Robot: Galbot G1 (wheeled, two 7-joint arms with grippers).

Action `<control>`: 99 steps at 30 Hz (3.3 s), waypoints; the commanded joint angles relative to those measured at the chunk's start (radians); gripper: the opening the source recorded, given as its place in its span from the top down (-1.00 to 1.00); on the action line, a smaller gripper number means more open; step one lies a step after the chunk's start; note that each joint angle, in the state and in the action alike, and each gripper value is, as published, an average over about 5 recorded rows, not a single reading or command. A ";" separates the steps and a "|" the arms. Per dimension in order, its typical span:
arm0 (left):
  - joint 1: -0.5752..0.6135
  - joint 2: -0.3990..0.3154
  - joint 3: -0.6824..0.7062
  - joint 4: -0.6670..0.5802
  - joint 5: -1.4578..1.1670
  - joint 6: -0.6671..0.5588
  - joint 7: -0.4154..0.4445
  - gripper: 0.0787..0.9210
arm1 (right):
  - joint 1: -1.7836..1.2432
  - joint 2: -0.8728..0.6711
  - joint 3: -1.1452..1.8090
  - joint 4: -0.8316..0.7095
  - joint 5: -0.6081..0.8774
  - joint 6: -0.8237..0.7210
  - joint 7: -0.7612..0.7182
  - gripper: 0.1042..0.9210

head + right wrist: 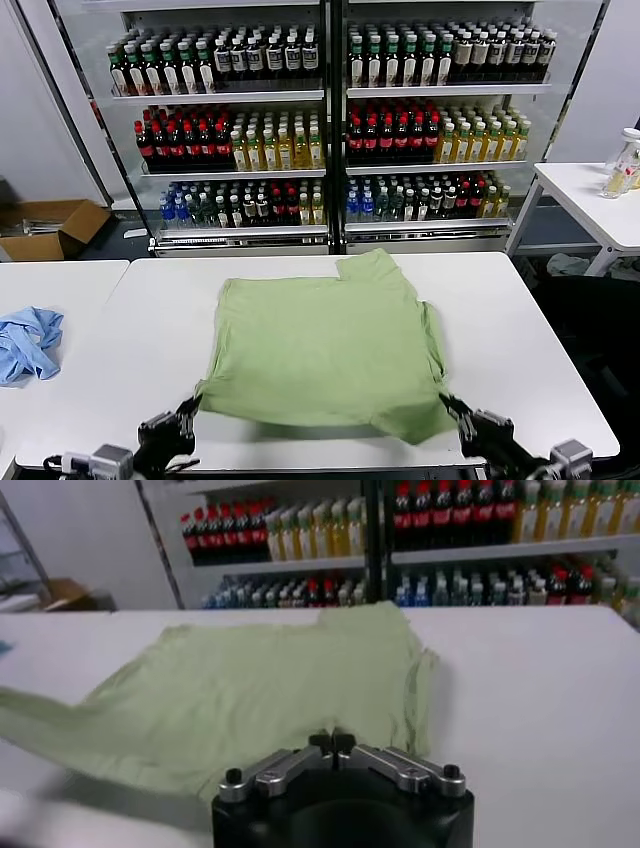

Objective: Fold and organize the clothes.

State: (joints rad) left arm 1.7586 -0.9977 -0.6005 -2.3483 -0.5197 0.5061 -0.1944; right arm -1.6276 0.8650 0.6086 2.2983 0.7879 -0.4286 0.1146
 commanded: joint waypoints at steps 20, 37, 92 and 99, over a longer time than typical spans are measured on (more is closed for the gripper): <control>-0.541 -0.060 0.163 0.529 -0.054 -0.059 0.115 0.99 | 0.466 0.085 -0.335 -0.368 -0.177 -0.015 0.049 1.00; -0.510 -0.033 0.130 0.542 0.023 -0.102 0.081 0.31 | 0.379 0.101 -0.254 -0.332 -0.188 -0.009 0.052 0.14; -0.175 -0.018 0.099 0.184 -0.060 0.035 0.019 0.98 | 0.010 0.093 -0.081 -0.088 -0.141 -0.028 0.053 0.99; 0.000 0.014 0.027 0.076 -0.048 0.040 0.001 0.99 | -0.176 0.081 0.038 0.005 -0.121 -0.018 0.037 0.99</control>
State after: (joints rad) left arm 1.5239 -1.0179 -0.5009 -2.0880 -0.5725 0.5433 -0.1822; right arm -1.6507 0.9695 0.5410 2.2012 0.6472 -0.4447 0.1542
